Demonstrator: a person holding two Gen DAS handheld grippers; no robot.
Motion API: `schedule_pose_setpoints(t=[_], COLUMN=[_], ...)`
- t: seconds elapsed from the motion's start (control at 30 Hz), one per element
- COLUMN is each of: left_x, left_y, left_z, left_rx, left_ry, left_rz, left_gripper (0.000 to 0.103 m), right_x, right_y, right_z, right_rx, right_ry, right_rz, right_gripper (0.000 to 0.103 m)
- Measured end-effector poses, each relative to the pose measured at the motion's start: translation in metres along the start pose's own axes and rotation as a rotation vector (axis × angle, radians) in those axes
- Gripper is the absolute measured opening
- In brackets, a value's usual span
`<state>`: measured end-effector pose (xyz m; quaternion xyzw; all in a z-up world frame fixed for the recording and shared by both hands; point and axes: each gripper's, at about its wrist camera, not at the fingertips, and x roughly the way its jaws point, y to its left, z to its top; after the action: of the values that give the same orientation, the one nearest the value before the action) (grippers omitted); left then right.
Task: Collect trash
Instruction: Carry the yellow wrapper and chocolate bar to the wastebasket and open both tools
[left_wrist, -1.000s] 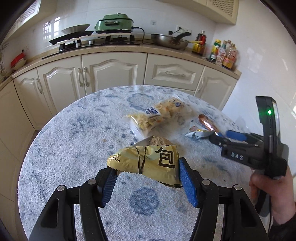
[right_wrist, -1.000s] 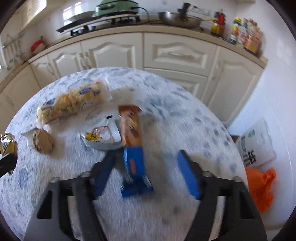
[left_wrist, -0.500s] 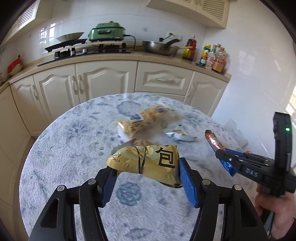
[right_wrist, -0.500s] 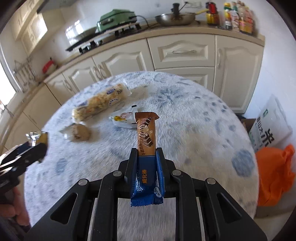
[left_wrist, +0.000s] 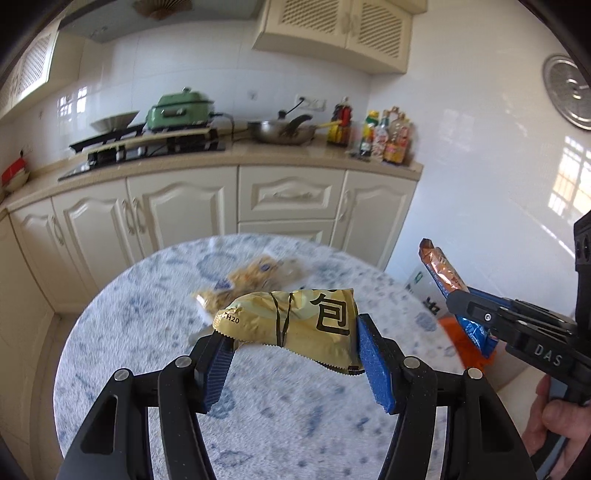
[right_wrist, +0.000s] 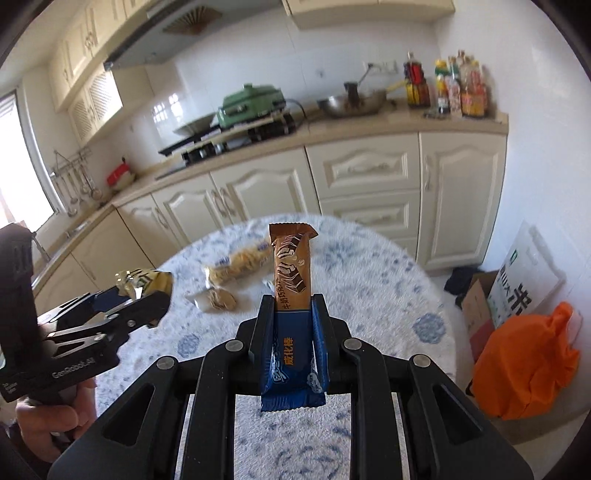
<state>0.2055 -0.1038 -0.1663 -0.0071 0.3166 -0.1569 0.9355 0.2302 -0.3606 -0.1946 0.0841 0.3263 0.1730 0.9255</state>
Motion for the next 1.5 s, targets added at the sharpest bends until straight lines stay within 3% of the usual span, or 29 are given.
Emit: schedule_pose_setpoints(t=[0.33,0.7,1.07,1.27,1.5], left_x=[-0.033,-0.023,0.024,0.065,0.128], left_y=[-0.051,-0.134,-0.235,-0.292,-0.357], left_z=[0.02,0.027,0.014,-0.005,-0.03], left_rx=[0.085,0.212,0.355,0.432,0.513], left_ry=[-0.074,-0.051,0.096,0.207,0.343], left_rz=[-0.102,-0.272,-0.442,-0.507,-0.528], left_gripper=[0.059,0.059,0.059,0.059,0.059], right_x=[-0.063,-0.142,-0.19,-0.191,-0.181], right_y=[-0.019,-0.102,-0.192,-0.24,-0.278], right_z=[0.01,-0.015,-0.079,-0.121,-0.163], right_rx=[0.023,0.166,0.339,0.454,0.556], right_ry=[-0.119,-0.186,-0.138,-0.08,-0.014], right_rz=[-0.063,-0.268,-0.45,-0.487,-0.504], right_gripper=[0.019,0.019,0.019,0.019,0.019])
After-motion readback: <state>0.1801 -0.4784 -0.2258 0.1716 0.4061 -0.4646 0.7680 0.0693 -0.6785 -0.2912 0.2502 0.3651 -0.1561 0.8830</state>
